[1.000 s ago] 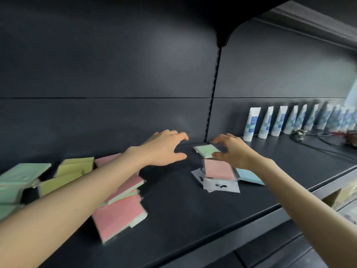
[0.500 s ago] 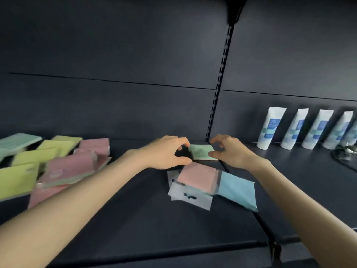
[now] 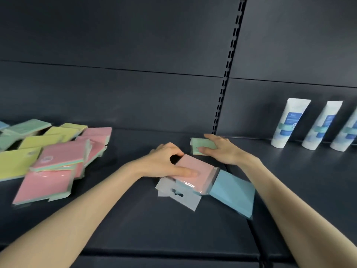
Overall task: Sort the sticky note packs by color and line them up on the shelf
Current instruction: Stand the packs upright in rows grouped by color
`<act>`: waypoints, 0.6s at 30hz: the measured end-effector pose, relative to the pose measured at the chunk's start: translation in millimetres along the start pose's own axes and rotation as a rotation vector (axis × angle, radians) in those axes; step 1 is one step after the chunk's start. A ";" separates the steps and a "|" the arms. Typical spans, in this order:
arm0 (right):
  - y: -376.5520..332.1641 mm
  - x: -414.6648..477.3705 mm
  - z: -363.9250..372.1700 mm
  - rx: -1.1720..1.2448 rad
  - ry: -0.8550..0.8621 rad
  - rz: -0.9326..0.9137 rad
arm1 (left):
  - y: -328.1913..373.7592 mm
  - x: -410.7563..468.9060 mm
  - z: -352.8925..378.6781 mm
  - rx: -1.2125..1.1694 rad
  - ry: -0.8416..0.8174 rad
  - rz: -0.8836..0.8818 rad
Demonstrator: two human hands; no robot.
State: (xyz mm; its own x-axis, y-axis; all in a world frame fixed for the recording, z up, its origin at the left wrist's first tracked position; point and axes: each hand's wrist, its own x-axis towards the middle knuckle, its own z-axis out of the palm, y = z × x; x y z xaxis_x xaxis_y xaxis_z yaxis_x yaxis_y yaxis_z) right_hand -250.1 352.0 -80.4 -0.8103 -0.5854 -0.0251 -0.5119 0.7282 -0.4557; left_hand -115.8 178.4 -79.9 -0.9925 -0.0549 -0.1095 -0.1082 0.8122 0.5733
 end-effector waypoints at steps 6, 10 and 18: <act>3.2 3.2 1.2 0.055 0.001 0.000 | -0.1 -1.0 1.0 -0.189 0.027 0.033; 2.3 3.7 2.0 0.119 0.058 0.025 | 3.0 -6.8 -1.6 -0.333 0.067 0.065; -1.0 -1.8 -1.2 0.272 0.174 -0.023 | -1.8 -11.8 -4.7 -0.571 0.226 -0.002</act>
State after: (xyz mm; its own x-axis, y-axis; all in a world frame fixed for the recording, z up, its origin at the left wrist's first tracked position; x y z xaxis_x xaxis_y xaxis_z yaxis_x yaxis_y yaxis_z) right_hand -248.5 352.8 -78.8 -0.8478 -0.5141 0.1299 -0.4551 0.5797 -0.6760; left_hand -104.1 174.8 -75.9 -0.9731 -0.2286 0.0278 -0.0620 0.3760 0.9245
